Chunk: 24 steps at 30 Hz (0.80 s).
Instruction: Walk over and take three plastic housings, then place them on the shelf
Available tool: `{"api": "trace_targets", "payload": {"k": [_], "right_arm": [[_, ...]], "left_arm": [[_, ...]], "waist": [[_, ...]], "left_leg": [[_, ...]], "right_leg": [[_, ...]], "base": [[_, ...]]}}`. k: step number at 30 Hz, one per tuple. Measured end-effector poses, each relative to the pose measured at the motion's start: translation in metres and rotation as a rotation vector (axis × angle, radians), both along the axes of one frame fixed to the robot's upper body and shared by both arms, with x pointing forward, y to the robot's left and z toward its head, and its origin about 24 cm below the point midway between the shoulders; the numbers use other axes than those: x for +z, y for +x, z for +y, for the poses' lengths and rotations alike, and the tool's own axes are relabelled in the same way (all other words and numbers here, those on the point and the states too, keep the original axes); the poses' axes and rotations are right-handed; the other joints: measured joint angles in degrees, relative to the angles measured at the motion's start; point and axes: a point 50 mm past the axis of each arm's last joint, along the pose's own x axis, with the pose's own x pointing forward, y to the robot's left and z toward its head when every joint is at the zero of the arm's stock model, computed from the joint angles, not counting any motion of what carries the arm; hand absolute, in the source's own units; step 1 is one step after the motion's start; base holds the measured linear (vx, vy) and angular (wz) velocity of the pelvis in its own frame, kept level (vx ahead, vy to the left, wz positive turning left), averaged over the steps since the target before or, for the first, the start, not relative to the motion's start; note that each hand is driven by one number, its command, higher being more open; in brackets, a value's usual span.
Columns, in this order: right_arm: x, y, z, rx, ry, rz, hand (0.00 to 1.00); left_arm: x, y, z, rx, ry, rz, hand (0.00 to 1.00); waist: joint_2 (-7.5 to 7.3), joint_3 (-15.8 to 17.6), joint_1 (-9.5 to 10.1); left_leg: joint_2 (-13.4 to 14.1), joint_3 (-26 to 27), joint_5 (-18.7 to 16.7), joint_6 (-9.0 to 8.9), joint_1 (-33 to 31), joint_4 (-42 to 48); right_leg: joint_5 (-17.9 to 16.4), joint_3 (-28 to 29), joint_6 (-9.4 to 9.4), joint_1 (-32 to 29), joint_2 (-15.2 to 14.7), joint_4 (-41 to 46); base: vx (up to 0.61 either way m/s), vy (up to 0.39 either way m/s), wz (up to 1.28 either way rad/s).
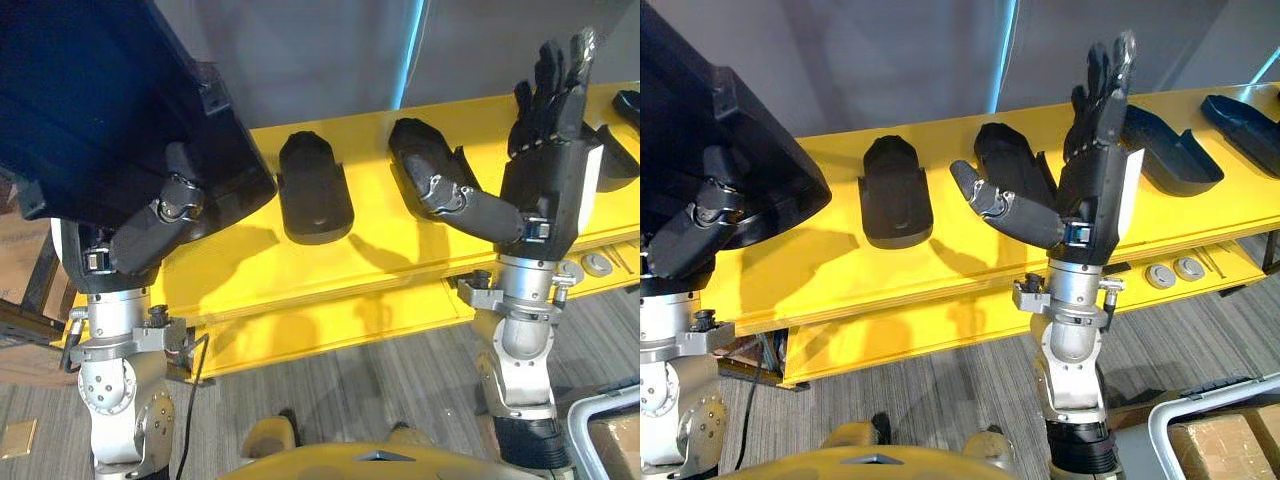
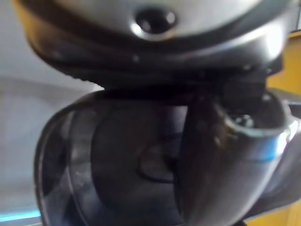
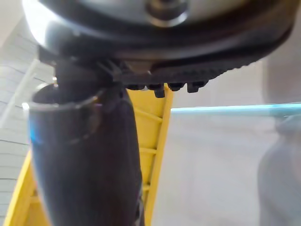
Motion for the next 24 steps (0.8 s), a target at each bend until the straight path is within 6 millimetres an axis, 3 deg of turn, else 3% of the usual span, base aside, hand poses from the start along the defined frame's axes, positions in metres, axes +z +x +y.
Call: {"api": "trace_targets", "payload": {"k": [5,10,14,18,21,24], "right_arm": [[0.004,0.000,-0.001,0.098,0.006,-0.015,1.00],[0.006,0.001,0.001,0.121,-0.013,-0.023,1.00],[0.008,0.002,0.003,0.126,-0.013,-0.032,1.00],[0.005,0.005,0.007,0.136,0.014,-0.014,1.00],[-0.002,0.008,0.020,0.186,0.040,0.019,1.00],[-0.009,0.011,0.030,0.230,0.031,0.068,1.00]], "left_arm": [[-0.009,-0.010,0.003,0.075,-0.063,0.036,0.00],[-0.013,-0.018,0.012,0.190,-0.012,0.082,0.00],[-0.015,-0.017,0.014,0.209,0.020,0.118,0.00],[-0.021,-0.011,0.015,0.180,0.044,0.196,0.00],[-0.035,-0.006,0.022,0.163,0.059,0.312,0.00],[-0.068,0.009,0.031,0.145,0.028,0.526,0.00]], "waist": [[0.49,-0.3,1.38],[0.76,-0.3,1.98],[1.10,-0.5,1.32],[2.03,-1.0,1.42],[1.93,-1.1,1.38],[1.91,-1.2,1.27]], "left_leg": [[1.0,-3.1,2.7,-1.34,0.7,-3.5],[1.1,-4.9,4.5,-1.27,0.9,-5.5],[-0.2,-3.8,5.6,0.07,3.2,-8.3],[-1.4,-0.7,7.8,0.20,5.7,-12.0],[-1.9,1.4,8.7,0.72,8.3,-14.8],[-1.8,3.8,9.1,0.73,9.6,-16.9]], "right_leg": [[-0.2,-2.7,-0.41,1.2,1.6,-0.3],[-1.8,-5.3,-1.35,1.7,1.7,1.8],[-5.4,-7.6,-0.14,1.8,-2.0,8.3],[-5.3,-7.0,0.42,2.0,-4.0,9.3],[-4.2,-4.9,1.50,2.6,-4.3,7.8],[-3.0,-3.4,1.26,2.8,-3.6,5.2]], "base": [[-0.04,-0.087,0.27],[-0.02,-0.039,0.28],[-0.02,0.002,0.29],[-0.01,0.050,0.04],[-0.02,0.057,-0.26],[-0.03,0.046,-0.28]]}}
